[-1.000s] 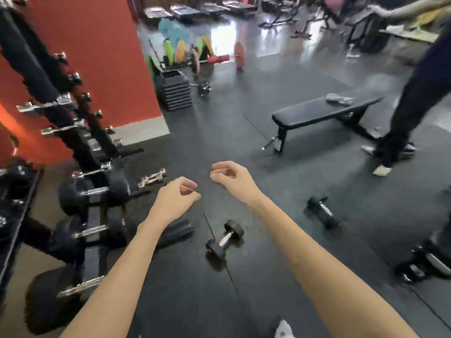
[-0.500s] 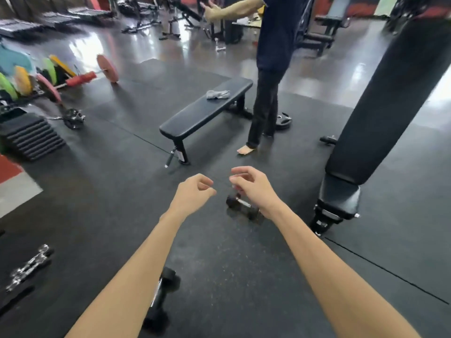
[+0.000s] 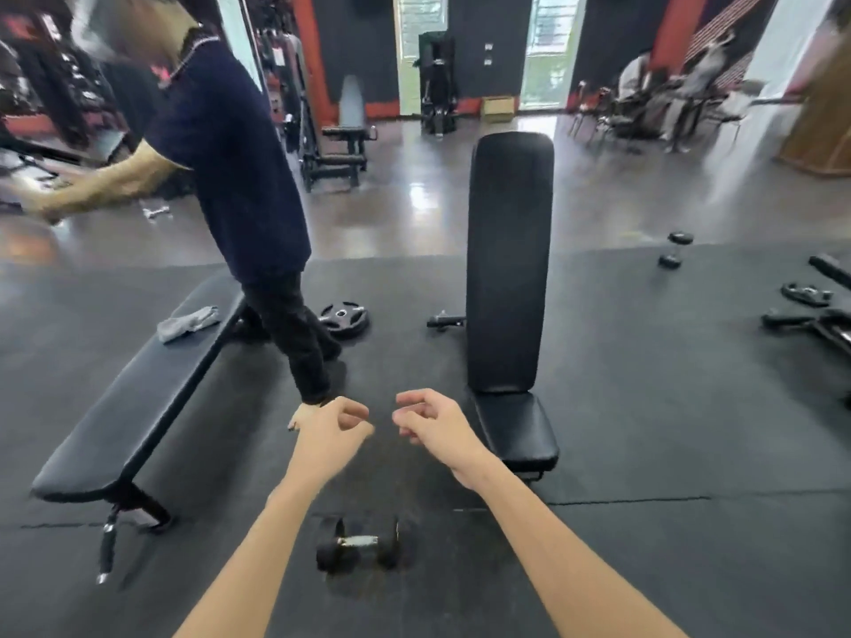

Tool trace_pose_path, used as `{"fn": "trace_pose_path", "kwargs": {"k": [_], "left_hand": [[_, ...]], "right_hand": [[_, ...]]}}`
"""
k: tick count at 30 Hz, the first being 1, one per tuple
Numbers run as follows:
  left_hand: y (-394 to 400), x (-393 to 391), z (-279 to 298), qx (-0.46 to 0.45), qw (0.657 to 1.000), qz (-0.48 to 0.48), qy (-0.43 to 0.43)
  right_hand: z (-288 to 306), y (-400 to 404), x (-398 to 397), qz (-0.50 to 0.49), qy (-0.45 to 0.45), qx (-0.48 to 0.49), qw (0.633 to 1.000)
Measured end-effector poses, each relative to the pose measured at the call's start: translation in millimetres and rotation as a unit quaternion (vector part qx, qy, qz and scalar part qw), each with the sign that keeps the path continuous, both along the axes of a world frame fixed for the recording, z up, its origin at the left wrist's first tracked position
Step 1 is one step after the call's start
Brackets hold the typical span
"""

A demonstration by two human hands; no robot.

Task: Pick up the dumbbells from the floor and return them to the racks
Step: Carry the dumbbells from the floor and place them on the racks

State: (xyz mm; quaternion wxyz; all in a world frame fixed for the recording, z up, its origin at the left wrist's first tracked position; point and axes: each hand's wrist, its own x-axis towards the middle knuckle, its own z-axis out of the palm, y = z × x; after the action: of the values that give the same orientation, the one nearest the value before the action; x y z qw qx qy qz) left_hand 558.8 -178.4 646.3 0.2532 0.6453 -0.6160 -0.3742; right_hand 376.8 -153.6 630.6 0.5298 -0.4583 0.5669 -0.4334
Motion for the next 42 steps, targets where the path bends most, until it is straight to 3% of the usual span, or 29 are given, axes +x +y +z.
{"fn": "trace_pose_path", "kwargs": {"k": [11, 19, 27, 35, 42], "left_hand": [[-168.4, -109.6, 31.9, -0.036, 0.986, -0.157, 0.035], [-269.2, -168.6, 33.6, -0.047, 0.982, -0.179, 0.033], [-348.7, -173.4, 28.0, -0.075, 0.977, -0.19, 0.056], [-381.4, -142.0, -40.0, 0.014, 0.978, -0.204, 0.038], [-383.7, -121.4, -174.7, 0.1, 0.977, -0.19, 0.007]], "right_hand": [[31.5, -119.8, -91.3, -0.175, 0.024, -0.026, 0.984], [39.0, -226.5, -149.1, -0.187, 0.028, -0.036, 0.981], [44.0, -308.7, -140.9, -0.176, 0.037, -0.033, 0.983], [-20.0, -329.7, -105.3, -0.211, 0.026, 0.021, 0.977], [-151.4, -343.9, -79.7, -0.201, 0.0, 0.111, 0.973]]}}
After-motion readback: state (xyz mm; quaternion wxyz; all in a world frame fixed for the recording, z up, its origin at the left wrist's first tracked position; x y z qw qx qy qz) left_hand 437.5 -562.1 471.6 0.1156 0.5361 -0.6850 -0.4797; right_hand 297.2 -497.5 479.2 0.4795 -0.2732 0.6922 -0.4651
